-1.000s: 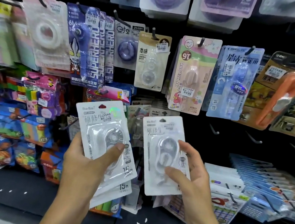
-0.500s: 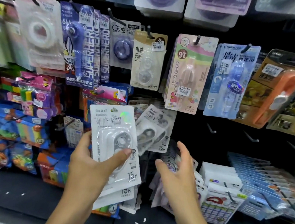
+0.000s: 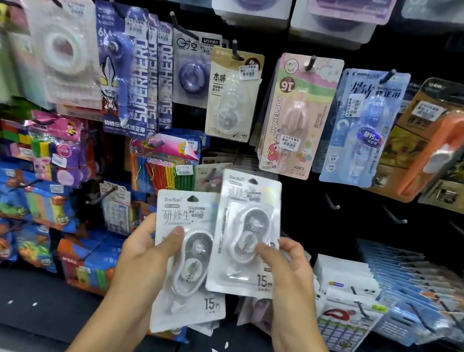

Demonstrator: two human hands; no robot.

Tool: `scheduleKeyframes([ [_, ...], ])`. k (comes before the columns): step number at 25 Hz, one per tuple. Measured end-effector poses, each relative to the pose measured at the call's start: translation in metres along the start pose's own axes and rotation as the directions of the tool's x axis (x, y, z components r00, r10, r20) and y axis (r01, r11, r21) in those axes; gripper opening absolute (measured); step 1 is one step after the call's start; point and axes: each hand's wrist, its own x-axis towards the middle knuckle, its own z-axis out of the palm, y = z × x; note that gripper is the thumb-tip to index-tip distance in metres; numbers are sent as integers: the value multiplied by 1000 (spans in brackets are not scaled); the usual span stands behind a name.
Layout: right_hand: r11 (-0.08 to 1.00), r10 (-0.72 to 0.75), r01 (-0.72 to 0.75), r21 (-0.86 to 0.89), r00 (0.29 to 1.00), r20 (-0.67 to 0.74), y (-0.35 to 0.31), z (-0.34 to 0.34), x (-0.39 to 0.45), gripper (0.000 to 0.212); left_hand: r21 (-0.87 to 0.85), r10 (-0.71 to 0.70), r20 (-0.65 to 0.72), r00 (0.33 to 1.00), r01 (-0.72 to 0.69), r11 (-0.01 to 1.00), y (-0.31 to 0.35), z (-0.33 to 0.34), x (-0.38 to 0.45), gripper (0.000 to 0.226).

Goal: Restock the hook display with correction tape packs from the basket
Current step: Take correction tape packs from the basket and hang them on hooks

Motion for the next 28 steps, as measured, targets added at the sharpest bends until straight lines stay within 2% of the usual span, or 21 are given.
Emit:
scheduleKeyframes([
  [4,995,-34,21,-102,992,-122,-3,-4,1,20,20,116,-96,989,-114,993,6,-4,0,29],
  [7,991,-13,-6,-135,990,-138,-6,2,8,48,20,152,-107,983,-150,988,5,-4,1,31],
  [9,985,20,-29,-169,998,-53,-4,6,8,68,32,135,-86,987,-132,991,3,4,5,31],
  [11,987,17,3,-158,992,129,0,14,3,79,58,124,29,992,-125,990,4,20,14,29],
  [12,988,-7,35,-150,984,180,2,19,1,82,78,129,130,983,-140,987,4,27,19,27],
  [13,985,-63,89,-151,984,168,3,21,2,81,117,137,221,966,-166,979,3,31,26,23],
  [15,966,-187,195,-169,981,60,0,19,10,73,272,189,300,935,-274,922,1,29,38,15],
  [16,958,-221,219,-185,975,14,-5,17,14,69,402,221,292,930,-330,854,0,22,44,16],
  [18,933,-218,207,-293,976,-4,-12,11,19,55,668,310,219,925,-373,644,-1,5,56,35],
  [19,912,-207,190,-365,978,-7,-11,8,20,47,723,347,181,920,-364,587,0,-1,61,43],
  [20,893,-202,174,-414,979,-23,-8,6,18,41,735,362,150,920,-349,582,3,-5,64,46],
  [22,902,-206,156,-404,975,-84,-1,4,18,38,735,358,150,922,-346,582,5,-6,65,50],
  [25,896,-219,153,-418,969,-113,4,8,33,39,763,407,237,882,-428,484,0,-3,58,55],
  [28,729,-166,115,-674,986,-11,8,12,64,60,777,350,293,890,-435,455,-11,-3,49,55],
])
